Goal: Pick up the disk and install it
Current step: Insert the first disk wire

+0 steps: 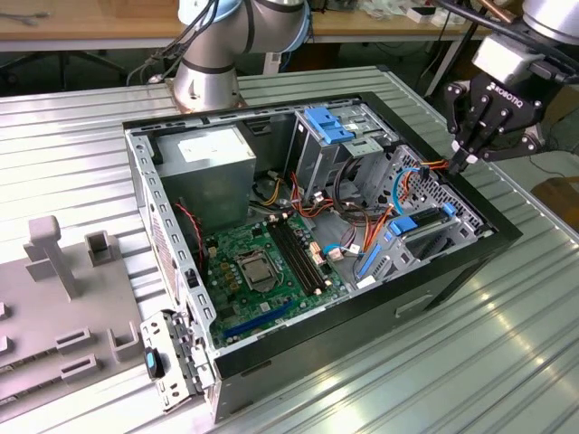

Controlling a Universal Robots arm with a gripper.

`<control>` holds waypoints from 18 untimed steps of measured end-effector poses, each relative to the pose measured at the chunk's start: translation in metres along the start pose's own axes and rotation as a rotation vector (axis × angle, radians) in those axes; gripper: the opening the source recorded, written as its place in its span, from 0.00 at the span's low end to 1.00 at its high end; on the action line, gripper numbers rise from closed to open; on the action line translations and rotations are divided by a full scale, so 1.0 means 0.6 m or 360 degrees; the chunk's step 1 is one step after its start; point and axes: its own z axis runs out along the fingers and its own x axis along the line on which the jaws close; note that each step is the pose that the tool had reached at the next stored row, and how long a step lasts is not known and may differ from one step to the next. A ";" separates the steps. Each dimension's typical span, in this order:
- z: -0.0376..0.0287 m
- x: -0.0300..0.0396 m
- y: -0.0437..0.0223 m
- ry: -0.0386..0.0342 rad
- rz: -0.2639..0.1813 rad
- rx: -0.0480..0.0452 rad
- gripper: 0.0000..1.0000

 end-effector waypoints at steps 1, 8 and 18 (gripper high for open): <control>0.000 -0.006 -0.002 0.0000 0.0000 0.0000 0.11; 0.008 -0.022 -0.008 -0.0012 -0.0239 -0.0001 0.11; 0.018 -0.027 -0.019 -0.0026 -0.0535 -0.0001 0.11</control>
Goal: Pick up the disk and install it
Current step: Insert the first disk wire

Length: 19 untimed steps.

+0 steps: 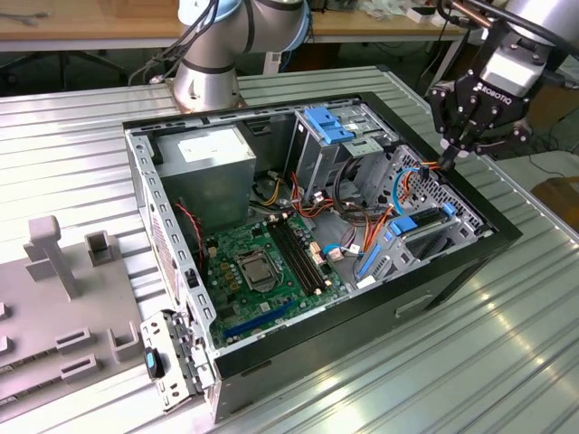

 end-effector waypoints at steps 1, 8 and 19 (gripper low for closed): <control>0.000 -0.001 -0.005 0.0000 0.0000 0.0000 0.11; 0.005 -0.010 -0.019 -0.0014 -0.0289 -0.0001 0.11; 0.010 -0.028 -0.047 -0.0024 -0.0502 -0.0001 0.11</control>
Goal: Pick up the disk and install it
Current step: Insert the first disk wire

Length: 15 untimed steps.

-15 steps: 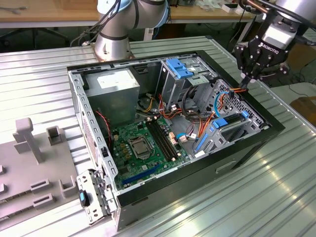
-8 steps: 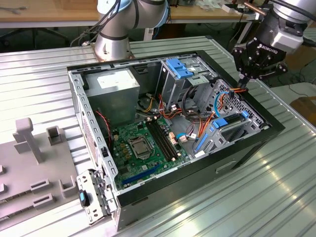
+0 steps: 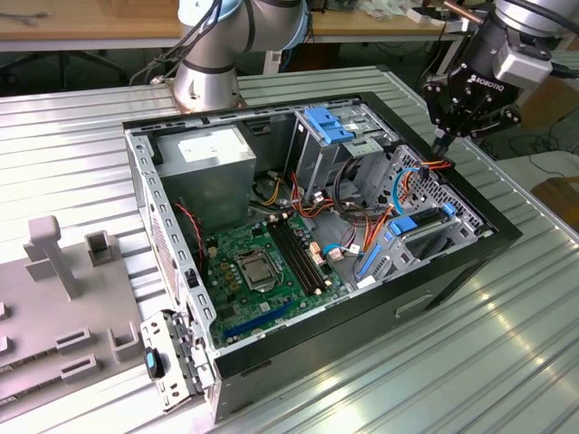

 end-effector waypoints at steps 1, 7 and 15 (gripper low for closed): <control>0.000 -0.001 -0.001 -0.0001 -0.0024 0.0000 0.11; 0.002 0.003 -0.011 -0.0010 -0.0209 -0.0001 0.11; 0.007 0.009 -0.018 -0.0028 -0.0583 -0.0002 0.11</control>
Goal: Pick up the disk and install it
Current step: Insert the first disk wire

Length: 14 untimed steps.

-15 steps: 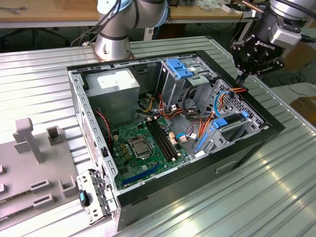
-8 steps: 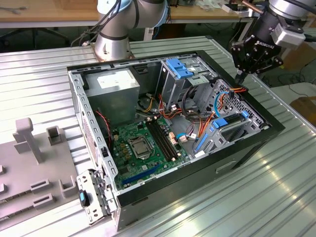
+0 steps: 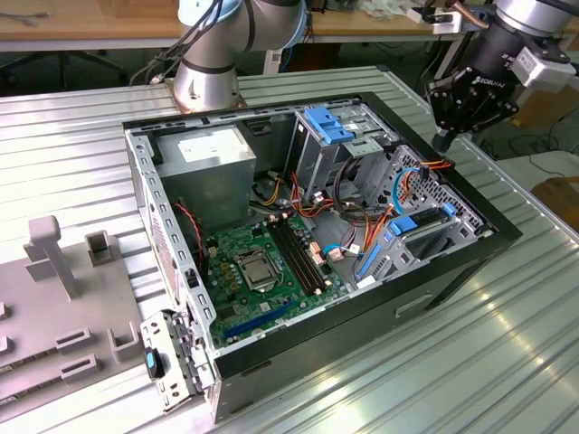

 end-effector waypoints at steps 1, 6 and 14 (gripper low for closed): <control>0.000 0.000 0.000 -0.0002 -0.0043 0.0000 0.11; 0.001 0.000 0.000 0.0004 -0.0274 0.0006 0.11; 0.001 0.000 -0.004 0.0200 -0.0302 -0.0020 0.11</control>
